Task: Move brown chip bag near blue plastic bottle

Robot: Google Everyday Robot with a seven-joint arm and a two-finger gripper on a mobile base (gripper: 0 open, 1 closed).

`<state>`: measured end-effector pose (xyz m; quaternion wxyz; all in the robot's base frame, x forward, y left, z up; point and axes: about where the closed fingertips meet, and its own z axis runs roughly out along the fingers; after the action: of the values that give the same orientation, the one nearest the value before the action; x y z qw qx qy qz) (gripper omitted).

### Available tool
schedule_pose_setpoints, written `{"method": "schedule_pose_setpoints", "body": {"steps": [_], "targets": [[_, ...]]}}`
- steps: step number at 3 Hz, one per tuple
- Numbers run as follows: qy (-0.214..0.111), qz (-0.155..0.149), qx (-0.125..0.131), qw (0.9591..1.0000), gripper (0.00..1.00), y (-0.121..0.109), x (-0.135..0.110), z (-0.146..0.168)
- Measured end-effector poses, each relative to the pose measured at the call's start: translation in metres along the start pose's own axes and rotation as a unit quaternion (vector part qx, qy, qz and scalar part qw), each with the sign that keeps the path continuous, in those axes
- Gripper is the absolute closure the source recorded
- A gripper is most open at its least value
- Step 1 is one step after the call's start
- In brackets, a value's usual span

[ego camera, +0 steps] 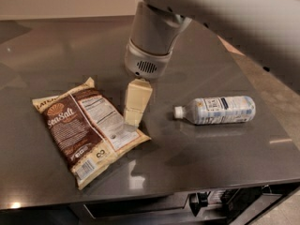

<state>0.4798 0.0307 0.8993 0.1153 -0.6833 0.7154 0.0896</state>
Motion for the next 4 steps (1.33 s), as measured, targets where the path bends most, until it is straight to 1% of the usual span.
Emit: {"method": "schedule_pose_setpoints", "body": {"steps": [1,2,3,4], "targets": [[0.010,-0.007,-0.017,0.9998,0.00,0.008,-0.017,0.024],[0.020,-0.005,-0.026,0.9995,0.00,0.010,-0.027,0.041],[0.031,0.006,-0.027,0.9991,0.00,0.010,-0.031,0.053],[0.046,0.030,-0.023,0.9982,0.00,0.011,-0.031,0.063]]}}
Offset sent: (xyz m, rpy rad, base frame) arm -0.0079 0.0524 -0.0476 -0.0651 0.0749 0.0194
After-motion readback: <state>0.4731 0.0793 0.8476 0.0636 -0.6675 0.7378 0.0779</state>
